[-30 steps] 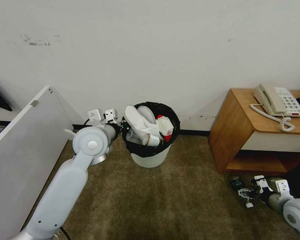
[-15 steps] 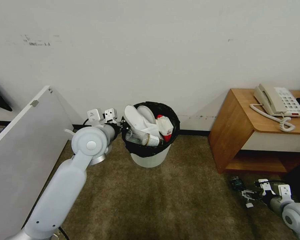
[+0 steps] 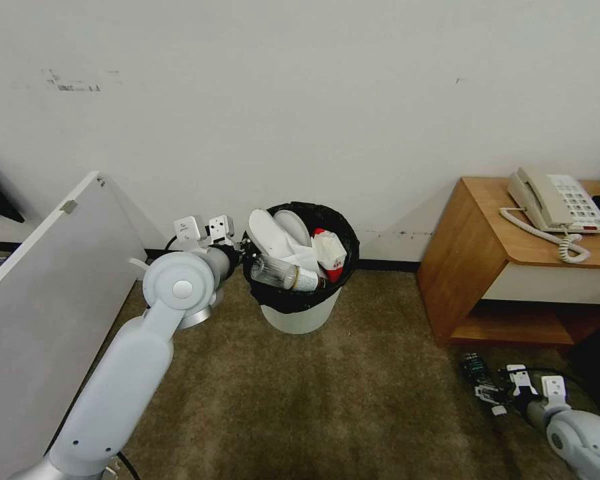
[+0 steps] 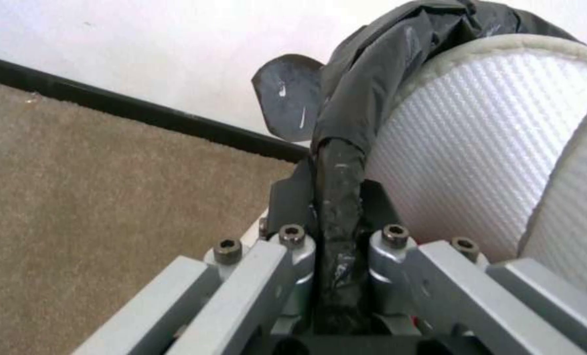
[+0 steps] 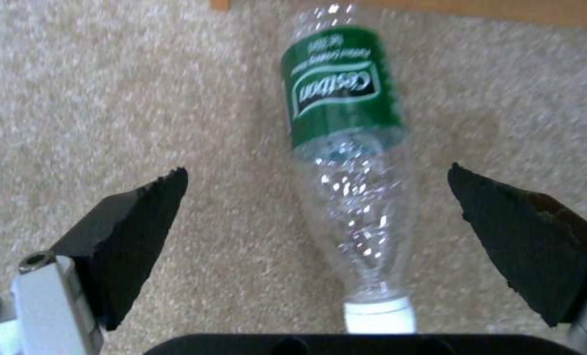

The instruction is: Pick up the trash bin, then pick up the garbage from the floor and place it into the trash bin.

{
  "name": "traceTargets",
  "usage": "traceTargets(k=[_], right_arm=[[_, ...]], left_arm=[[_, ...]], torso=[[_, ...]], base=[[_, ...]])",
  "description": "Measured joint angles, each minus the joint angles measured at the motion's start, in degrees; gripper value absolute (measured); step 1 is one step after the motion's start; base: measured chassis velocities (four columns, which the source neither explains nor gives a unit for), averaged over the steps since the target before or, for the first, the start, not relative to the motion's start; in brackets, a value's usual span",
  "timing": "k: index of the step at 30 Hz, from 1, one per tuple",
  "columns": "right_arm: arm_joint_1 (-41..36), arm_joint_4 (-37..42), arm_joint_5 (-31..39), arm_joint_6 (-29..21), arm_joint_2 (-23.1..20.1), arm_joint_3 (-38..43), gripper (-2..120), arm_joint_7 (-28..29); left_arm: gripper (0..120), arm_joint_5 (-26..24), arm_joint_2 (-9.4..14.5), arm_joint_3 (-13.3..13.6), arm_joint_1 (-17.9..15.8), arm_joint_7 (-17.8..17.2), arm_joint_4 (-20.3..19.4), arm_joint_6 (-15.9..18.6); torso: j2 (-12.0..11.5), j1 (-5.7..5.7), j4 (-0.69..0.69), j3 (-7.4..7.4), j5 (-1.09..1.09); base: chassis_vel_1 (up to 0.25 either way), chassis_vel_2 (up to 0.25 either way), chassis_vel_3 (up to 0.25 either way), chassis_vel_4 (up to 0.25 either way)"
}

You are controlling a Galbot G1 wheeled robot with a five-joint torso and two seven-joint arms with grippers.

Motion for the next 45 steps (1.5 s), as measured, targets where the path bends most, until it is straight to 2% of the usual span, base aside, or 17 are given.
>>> traceTargets(k=[29,34,35,37,39,41,42,43,44,45], right_arm=[[7.46,-12.72,-5.2,5.1,5.45,-1.98,100,-4.57],[8.97,-15.62,-6.64,5.78,6.62,-2.08,85,-4.85],[8.97,-15.88,-7.04,6.16,6.85,-2.12,77,-4.87],[8.97,-15.98,-7.18,6.3,6.97,-2.15,74,-4.89],[9.32,-16.66,-7.46,6.9,7.64,-2.2,62,-4.95],[9.37,-16.71,-7.48,6.95,7.68,-2.2,62,-4.96],[9.8,-17.12,-7.62,7.19,7.92,-2.22,54,-5.06],[9.8,-17.12,-7.62,7.19,7.92,-2.22,54,-5.06],[10.06,-17.3,-7.64,7.27,8.0,-2.24,49,-5.16],[10.43,-17.51,-7.72,7.45,8.05,-2.25,41,-5.36]], left_arm=[[4,0.4,-0.23,0.05,0.08,0.11,0.42,-0.17],[4,0.48,-0.16,0.07,0.18,0.17,0.5,-0.23],[4,0.5,-0.14,0.07,0.25,0.18,0.55,-0.23],[4,0.51,-0.14,0.07,0.26,0.18,0.57,-0.24],[4,0.53,-0.16,0.11,0.26,0.2,0.6,-0.27],[4,0.54,-0.16,0.12,0.26,0.2,0.6,-0.27],[4,0.54,-0.14,0.18,0.27,0.21,0.62,-0.33],[4,0.54,-0.14,0.18,0.27,0.21,0.62,-0.33],[4,0.54,-0.08,0.19,0.27,0.23,0.62,-0.35],[4,0.54,0.03,0.19,0.34,0.23,0.62,-0.39]], torso=[[0.0,0.0,-0.01,0.0,-0.01],[0.0,0.0,0.0,0.0,0.0],[0.0,0.0,0.0,0.0,-0.01],[0.0,0.0,-0.01,0.0,-0.01],[0.0,0.0,-0.01,0.0,0.01],[0.0,0.0,-0.01,0.0,0.01],[0.0,0.0,-0.01,0.0,-0.01],[0.0,0.0,-0.01,0.0,-0.01],[0.0,0.0,-0.01,0.0,-0.01],[0.0,0.0,-0.01,0.0,-0.01]], base=[[0.0,0.0,0.0,0.0],[0.0,0.0,0.0,0.0],[0.0,0.0,0.0,0.0],[0.0,0.0,0.0,0.0],[0.0,0.0,0.0,0.0],[0.0,0.0,0.0,0.0],[0.0,0.0,0.0,0.0],[0.0,0.0,0.0,0.0],[0.0,0.0,0.0,0.0],[0.0,0.0,0.0,0.0]])
